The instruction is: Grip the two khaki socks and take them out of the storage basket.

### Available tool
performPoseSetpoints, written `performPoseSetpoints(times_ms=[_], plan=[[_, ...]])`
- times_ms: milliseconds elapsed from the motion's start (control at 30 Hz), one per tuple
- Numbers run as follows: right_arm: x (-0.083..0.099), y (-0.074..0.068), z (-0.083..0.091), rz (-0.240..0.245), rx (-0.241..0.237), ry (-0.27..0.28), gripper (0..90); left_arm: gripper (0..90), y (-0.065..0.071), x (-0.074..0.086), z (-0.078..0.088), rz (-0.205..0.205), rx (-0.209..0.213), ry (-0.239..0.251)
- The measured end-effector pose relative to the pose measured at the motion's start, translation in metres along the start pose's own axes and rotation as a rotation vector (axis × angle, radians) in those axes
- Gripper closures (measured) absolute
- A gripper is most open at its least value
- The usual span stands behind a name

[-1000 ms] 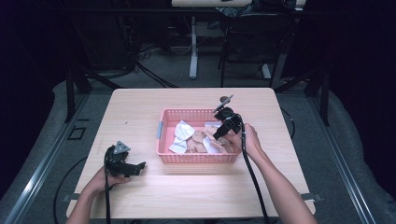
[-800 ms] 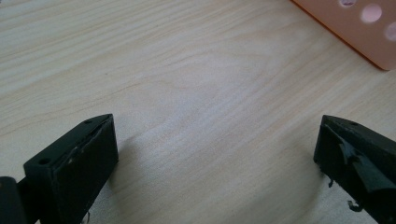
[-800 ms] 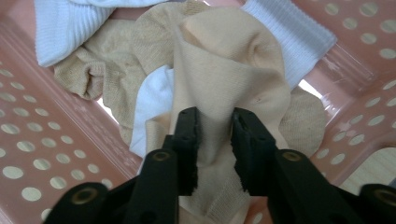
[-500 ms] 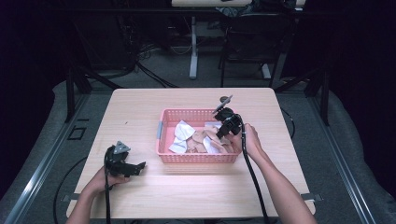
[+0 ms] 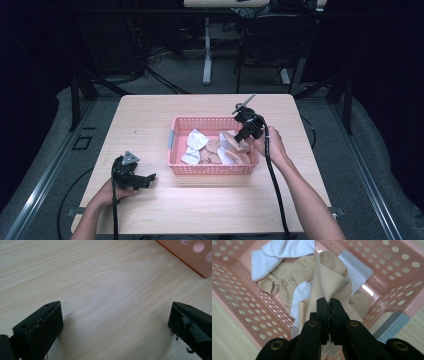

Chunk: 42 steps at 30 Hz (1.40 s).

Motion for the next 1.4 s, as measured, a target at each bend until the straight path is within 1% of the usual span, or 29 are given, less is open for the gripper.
performPoseSetpoints(times_ms=[100,133,167,233,300,367,433,533,567,633,667,700,767,833,867,933,967,1000,1033,1067,1100,1133,1167,1200,1300,1333,1400], plan=[[-0.003,-0.001,0.007,0.001,-0.007,0.017,87.5,0.0,0.0,0.0,0.0,0.001,0.0,-0.001],[-0.003,-0.001,0.007,0.001,-0.007,0.017,87.5,0.0,0.0,0.0,0.0,0.0,0.0,0.0],[-0.004,-0.001,0.014,0.004,-0.011,0.025,87.5,0.0,0.0,0.0,0.0,0.0,0.0,0.0],[-0.005,-0.002,0.017,0.002,-0.018,0.028,87.6,0.0,0.0,0.0,0.0,-0.001,-0.001,0.0],[-0.006,-0.003,0.021,0.001,-0.015,0.05,87.6,0.0,0.0,0.0,0.0,0.0,0.0,0.0],[-0.006,-0.003,0.027,0.012,-0.015,0.039,87.6,0.0,0.0,0.0,0.0,0.004,0.0,0.001],[-0.007,-0.005,0.031,0.001,-0.023,0.068,87.6,0.0,0.0,0.0,0.0,0.002,-0.001,0.001],[-0.008,-0.005,0.04,0.01,-0.033,0.071,87.6,0.0,0.0,0.0,0.0,0.002,0.0,0.0],[-0.01,-0.006,0.041,-0.001,-0.035,0.089,87.6,0.0,0.0,0.0,0.0,0.003,0.0,0.001],[-0.01,-0.006,0.044,0.003,-0.033,0.088,87.6,0.0,0.0,0.0,0.0,0.004,0.0,0.002],[-0.011,-0.007,0.046,0.003,-0.043,0.096,87.6,0.0,0.0,0.0,0.0,0.002,-0.001,0.001],[-0.01,-0.007,0.048,0.013,-0.04,0.082,87.7,0.0,0.0,0.0,0.0,0.002,-0.001,0.001],[-0.012,-0.009,0.05,0.01,-0.044,0.095,87.6,0.0,0.0,0.0,0.0,0.003,0.0,0.0],[-0.012,-0.009,0.051,0.014,-0.038,0.093,87.6,0.0,0.0,0.0,0.0,0.002,0.001,0.001],[-0.014,-0.011,0.053,0.006,-0.048,0.111,87.6,0.0,0.0,0.0,0.0,0.003,0.001,0.001],[-0.014,-0.011,0.055,0.014,-0.042,0.105,87.7,0.0,0.0,0.0,0.0,0.004,0.001,0.001],[-0.015,-0.013,0.056,0.012,-0.047,0.11,87.7,0.0,0.0,0.0,0.0,0.004,0.001,0.001],[-0.015,-0.012,0.058,0.022,-0.044,0.102,87.7,0.0,0.0,0.0,0.0,0.003,0.001,0.001],[-0.017,-0.013,0.06,0.017,-0.048,0.115,87.7,0.0,0.0,0.0,0.0,0.002,0.0,0.001],[-0.017,-0.012,0.062,0.024,-0.042,0.11,87.6,0.0,0.0,0.0,0.0,0.002,0.001,0.001],[-0.018,-0.014,0.066,0.021,-0.046,0.12,87.7,0.0,0.0,0.0,0.0,0.002,0.0,0.001],[-0.018,-0.014,0.066,0.021,-0.046,0.12,87.7,0.0,0.0,0.0,0.0,0.003,0.0,0.001],[-0.019,-0.014,0.07,0.027,-0.046,0.119,87.6,0.0,0.0,0.0,0.0,0.003,0.0,0.001],[-0.02,-0.015,0.071,0.02,-0.043,0.131,87.7,0.0,0.0,0.0,0.0,0.003,0.001,0.001],[-0.02,-0.015,0.075,0.023,-0.044,0.131,87.6,0.0,0.0,0.0,0.0,0.002,0.0,0.001],[-0.02,-0.014,0.077,0.027,-0.037,0.123,87.7,0.0,0.0,0.0,0.0,0.002,0.0,0.001],[-0.021,-0.014,0.08,0.025,-0.042,0.14,87.7,0.0,0.0,0.0,0.0,0.003,0.001,0.001]])
Point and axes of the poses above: each handheld gripper's, and its own axes: z roughly backward along the jaws, x roughly out of its underside, y roughly to its right, the point moved 10 cm from there along -z, roughly forward along the jaws, and after that the axes turned 8 degrees about -x, right-handed, at the moved point
